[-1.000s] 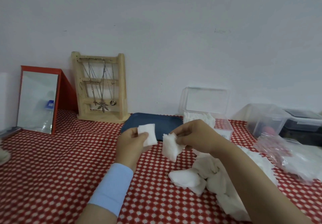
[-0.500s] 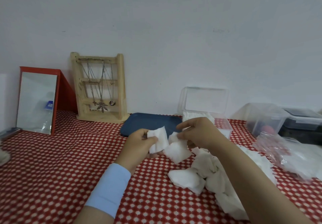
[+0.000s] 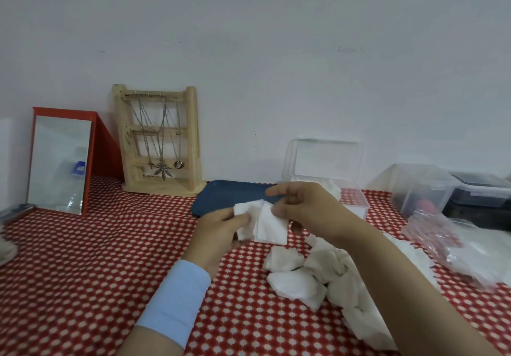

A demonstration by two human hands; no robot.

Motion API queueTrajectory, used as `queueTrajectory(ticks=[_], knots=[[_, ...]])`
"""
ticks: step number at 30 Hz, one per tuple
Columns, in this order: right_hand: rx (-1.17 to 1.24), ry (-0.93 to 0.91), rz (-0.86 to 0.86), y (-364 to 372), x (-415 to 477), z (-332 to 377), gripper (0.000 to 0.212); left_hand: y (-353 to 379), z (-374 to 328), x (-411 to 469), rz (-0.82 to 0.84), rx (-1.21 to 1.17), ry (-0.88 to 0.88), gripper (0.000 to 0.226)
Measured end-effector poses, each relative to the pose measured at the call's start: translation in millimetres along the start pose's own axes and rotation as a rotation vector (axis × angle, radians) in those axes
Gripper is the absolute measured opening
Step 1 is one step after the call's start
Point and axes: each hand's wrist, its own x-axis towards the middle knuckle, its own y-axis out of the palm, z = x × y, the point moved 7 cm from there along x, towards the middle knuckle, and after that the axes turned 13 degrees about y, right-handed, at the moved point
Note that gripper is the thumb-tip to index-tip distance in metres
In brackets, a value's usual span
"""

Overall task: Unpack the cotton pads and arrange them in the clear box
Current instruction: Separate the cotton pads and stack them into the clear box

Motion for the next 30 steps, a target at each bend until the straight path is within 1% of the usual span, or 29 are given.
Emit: queueTrajectory(ticks=[2,4,7,11,13,17,20,22,23,25,27,30], knots=[[-0.074,-0.034,-0.055,1.8,1.4,0.6,0.034,13.2,4.1,-3.8,0.091,-0.117,-0.077,0.019],[-0.139,-0.063,-0.118,0.9,3.6,0.2,0.036,18.3,6.6,-5.5,0.106,-0.182,-0.11,0.022],[-0.146,-0.124,-0.177,-5.3,3.6,4.7,0.034,16.1,7.6,-4.3,0.11,-0.141,-0.09,0.023],[-0.081,-0.184,-0.103,-2.0,-0.1,11.7,0.034,19.3,8.4,-6.3,0.147,-0.122,-0.089,0.026],[-0.124,-0.192,-0.111,1.2,0.7,10.0,0.036,24.2,6.5,-7.7,0.179,-0.147,-0.095,0.029],[-0.246,-0.214,-0.204,2.0,3.8,8.0,0.034,29.9,4.9,-8.7,0.208,-0.219,-0.148,0.041],[-0.292,-0.218,-0.245,1.9,3.1,9.4,0.034,28.1,1.4,-8.1,0.277,-0.125,-0.06,0.032],[-0.3,-0.165,-0.227,1.2,3.0,7.1,0.037,25.8,2.4,-7.7,0.306,-0.087,-0.044,0.03],[-0.283,-0.136,-0.2,1.0,3.4,5.4,0.036,24.3,3.2,-6.9,0.317,-0.083,-0.047,0.03],[-0.22,-0.105,-0.158,1.9,3.0,4.2,0.028,22.9,3.8,-5.3,0.339,-0.068,-0.057,0.031],[-0.188,-0.104,-0.169,2.9,2.7,4.3,0.022,22.1,5.2,-4.3,0.342,-0.057,-0.069,0.032],[-0.294,-0.124,-0.22,1.9,2.1,5.2,0.012,12.1,8.9,0.8,0.219,-0.028,-0.07,0.032]])
